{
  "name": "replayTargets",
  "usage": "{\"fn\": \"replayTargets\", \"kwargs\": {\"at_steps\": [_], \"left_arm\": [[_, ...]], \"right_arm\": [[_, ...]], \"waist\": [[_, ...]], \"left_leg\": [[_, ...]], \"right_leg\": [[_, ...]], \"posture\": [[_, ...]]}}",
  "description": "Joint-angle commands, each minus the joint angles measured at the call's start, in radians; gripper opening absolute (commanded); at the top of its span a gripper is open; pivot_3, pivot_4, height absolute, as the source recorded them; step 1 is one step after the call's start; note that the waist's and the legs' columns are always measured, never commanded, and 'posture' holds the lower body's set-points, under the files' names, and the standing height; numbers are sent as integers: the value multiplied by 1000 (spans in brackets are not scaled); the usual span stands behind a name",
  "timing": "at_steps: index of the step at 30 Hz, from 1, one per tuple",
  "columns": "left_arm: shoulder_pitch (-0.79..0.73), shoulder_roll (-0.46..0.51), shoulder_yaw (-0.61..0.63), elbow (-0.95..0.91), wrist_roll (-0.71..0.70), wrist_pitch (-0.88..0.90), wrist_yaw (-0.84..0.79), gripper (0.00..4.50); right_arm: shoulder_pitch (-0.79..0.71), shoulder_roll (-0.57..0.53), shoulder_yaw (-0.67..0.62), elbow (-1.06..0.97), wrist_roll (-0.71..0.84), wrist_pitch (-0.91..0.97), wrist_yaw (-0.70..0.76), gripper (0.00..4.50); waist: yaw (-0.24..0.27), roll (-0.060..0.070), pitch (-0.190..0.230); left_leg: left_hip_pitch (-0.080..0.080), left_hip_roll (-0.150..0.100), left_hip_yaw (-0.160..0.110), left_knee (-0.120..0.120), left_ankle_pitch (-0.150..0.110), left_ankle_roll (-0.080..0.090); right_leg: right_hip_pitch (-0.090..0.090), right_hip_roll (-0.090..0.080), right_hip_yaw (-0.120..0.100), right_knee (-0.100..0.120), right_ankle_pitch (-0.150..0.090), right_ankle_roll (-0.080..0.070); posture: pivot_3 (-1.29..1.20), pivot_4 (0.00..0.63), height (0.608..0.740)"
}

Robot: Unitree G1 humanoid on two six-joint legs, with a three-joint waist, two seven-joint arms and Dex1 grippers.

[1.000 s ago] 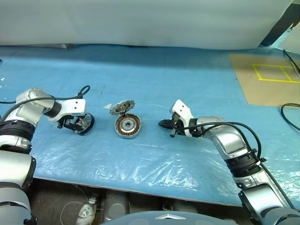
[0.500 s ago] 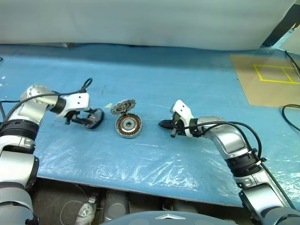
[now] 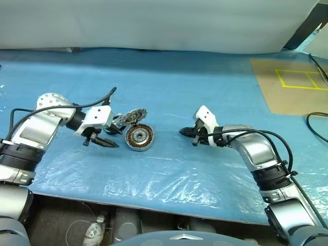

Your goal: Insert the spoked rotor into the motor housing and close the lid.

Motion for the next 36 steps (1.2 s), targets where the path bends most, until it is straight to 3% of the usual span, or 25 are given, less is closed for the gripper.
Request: {"fn": "replayTargets", "kwargs": {"at_steps": [1, 9, 12, 16, 26, 36], "left_arm": [[-95, 5, 11, 118, 50, -53, 16, 2232], [-220, -75, -41, 415, 163, -243, 20, 2232], [-240, -116, -60, 465, 197, -290, 30, 2817], [-256, -149, -86, 502, 253, -325, 66, 4036], [-301, -199, -128, 673, 369, -438, 151, 4036], [-291, -230, -123, 714, 377, -451, 166, 4036]], "right_arm": [[6, -6, -2, -32, 2, -17, -2, 0], [8, 3, 1, -28, -4, -18, -8, 0], [11, 3, -1, -34, -5, -16, -11, 0], [22, -3, -3, -37, -8, -14, -17, 0], [45, -2, 2, -63, -6, -2, -33, 0], [52, -7, 4, -74, -8, 0, -38, 0]], "waist": [[-1, 0, 0], [-1, 0, 0], [0, 0, 0], [1, 0, 0], [1, 0, 0], [4, 0, 0]], "left_leg": [[0, 0, 0, 0, 0, 0], [-1, -2, -1, -1, 0, -1], [-2, -2, -1, 0, 0, -1], [-2, -2, -1, 0, 0, -1], [-2, -2, -2, 0, 0, -1], [1, -2, -2, 1, 0, -1]], "right_leg": [[0, 0, 0, 0, 0, 0], [0, 0, 0, -1, 0, 0], [0, 0, -1, -1, 0, 0], [0, 0, -1, 0, 0, 0], [0, 0, -1, 0, 0, 1], [4, -1, -1, 0, 1, 1]], "posture": [[0, 150, 740], [0, 150, 740], [0, 150, 740], [0, 150, 740], [0, 150, 740], [0, 150, 740]]}}
